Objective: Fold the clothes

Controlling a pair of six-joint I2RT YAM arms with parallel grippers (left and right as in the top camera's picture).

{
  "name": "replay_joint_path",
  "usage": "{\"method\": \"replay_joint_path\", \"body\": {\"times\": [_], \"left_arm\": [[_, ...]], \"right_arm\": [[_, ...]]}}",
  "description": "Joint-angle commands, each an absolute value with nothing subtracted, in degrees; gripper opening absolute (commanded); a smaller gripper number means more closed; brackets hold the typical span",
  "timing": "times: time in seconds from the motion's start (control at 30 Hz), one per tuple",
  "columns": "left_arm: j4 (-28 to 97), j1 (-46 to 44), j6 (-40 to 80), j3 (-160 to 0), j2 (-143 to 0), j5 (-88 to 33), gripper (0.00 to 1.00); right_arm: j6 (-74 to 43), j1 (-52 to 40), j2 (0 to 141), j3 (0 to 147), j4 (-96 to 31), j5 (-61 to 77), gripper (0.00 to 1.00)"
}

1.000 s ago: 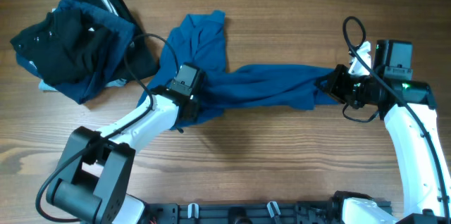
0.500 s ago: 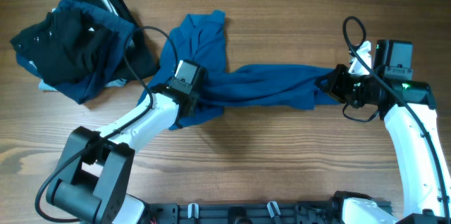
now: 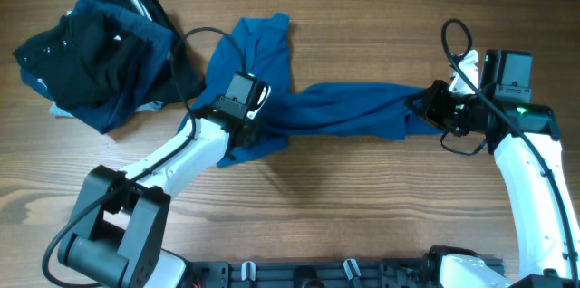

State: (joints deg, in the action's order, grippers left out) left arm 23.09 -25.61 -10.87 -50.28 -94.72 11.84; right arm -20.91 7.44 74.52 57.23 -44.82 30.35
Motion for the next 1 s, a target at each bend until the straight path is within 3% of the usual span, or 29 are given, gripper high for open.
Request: {"method": "replay_joint_path", "body": {"times": [0.0, 0.1, 0.17, 0.23, 0.57, 0.77, 0.97], "left_arm": [[22.74, -25.54, -16.75, -51.29, -96.44, 8.14, 0.48], [22.83, -25.23, -16.27, -51.29, -97.43, 8.16, 0.34], [23.16, -24.95, -16.03, -51.29, -97.45, 8.19, 0.12], [23.83, -24.86, -15.62, -51.31, -97.17, 8.40, 0.04], [47.72, -24.93, -12.60, -66.22, -86.41, 10.50, 0.04], [68.36, -26.89, -12.67, -93.10, -81.17, 10.48, 0.04], [84.71, -37.26, -12.88, -127.42, -81.32, 11.40, 0.04]], "right_arm": [[-21.17, 7.57, 74.02, 58.63, -44.36, 29.63, 0.06], [-21.17, 7.60, 74.02, 58.63, -44.18, 29.63, 0.06], [-21.15, 7.60, 74.02, 58.63, -44.16, 29.61, 0.06], [-21.15, 7.60, 74.02, 58.63, -44.03, 29.61, 0.06], [-20.60, 14.61, 74.02, 70.19, -50.50, 26.81, 0.04], [-17.19, 20.10, 74.02, 89.27, -64.88, 18.35, 0.04], [-16.62, 26.30, 74.02, 107.79, -74.70, 18.44, 0.04]]}}
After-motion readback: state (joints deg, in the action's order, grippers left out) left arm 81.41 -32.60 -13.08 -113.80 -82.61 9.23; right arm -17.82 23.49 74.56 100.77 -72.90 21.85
